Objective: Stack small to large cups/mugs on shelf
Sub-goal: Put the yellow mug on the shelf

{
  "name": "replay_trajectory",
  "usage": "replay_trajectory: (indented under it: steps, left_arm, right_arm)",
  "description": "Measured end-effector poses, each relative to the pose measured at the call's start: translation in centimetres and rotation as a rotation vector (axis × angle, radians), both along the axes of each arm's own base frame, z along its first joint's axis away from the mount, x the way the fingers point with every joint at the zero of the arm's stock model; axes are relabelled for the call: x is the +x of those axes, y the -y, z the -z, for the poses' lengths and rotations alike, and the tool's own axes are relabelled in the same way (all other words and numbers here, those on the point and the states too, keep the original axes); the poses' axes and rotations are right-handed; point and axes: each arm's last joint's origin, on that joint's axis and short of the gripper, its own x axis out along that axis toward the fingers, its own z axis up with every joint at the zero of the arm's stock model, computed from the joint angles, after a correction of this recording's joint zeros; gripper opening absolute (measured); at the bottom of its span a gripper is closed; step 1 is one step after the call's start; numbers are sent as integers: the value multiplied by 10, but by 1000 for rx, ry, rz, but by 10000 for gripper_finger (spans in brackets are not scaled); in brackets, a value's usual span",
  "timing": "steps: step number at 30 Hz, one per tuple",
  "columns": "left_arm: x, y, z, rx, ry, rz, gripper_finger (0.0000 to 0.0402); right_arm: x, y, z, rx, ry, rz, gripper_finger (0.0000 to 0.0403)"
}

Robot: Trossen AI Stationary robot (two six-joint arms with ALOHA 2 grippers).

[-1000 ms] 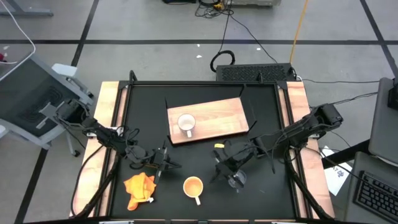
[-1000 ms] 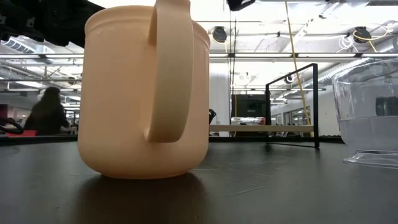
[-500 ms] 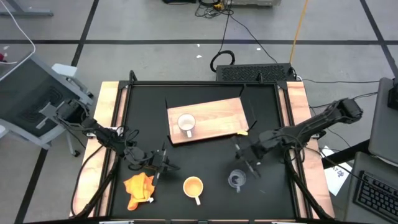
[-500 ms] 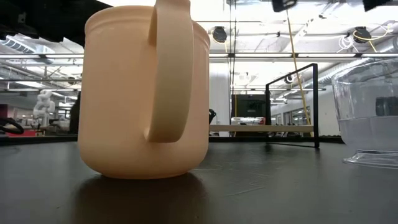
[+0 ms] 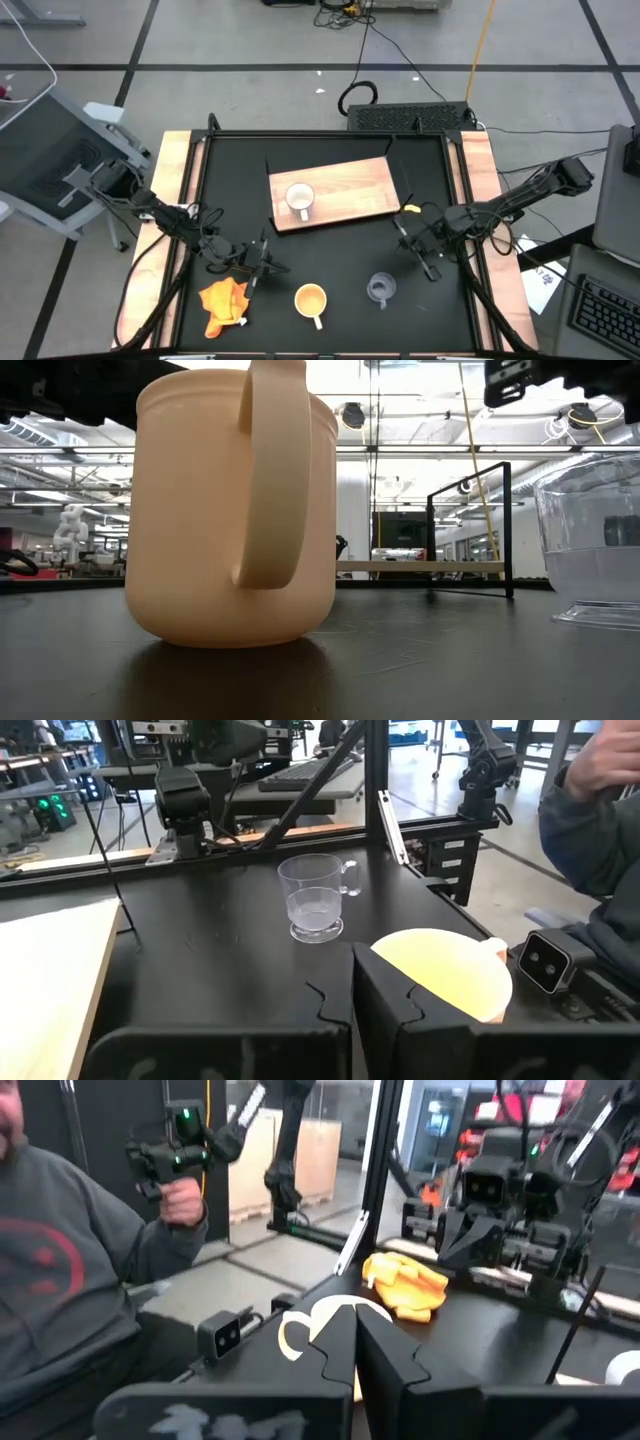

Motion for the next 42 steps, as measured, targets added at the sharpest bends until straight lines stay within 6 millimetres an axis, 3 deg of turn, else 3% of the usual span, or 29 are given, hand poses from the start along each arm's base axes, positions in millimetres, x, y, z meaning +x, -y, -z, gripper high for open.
replay_trajectory:
  steps: [8,15,26,42]
  left_arm:
    - [0,-1,-1,13,9,-24,7]
    - [-1,0,-2,22,22,-54,7]
    - [-26,21,-22,101,126,-104,2]
    - [-28,18,-17,58,98,-151,1]
  right_arm:
    - [-21,8,14,40,52,4,0]
    - [-36,14,11,53,88,14,0]
    - [-47,20,10,39,65,67,0]
    - [-57,21,32,39,117,35,0]
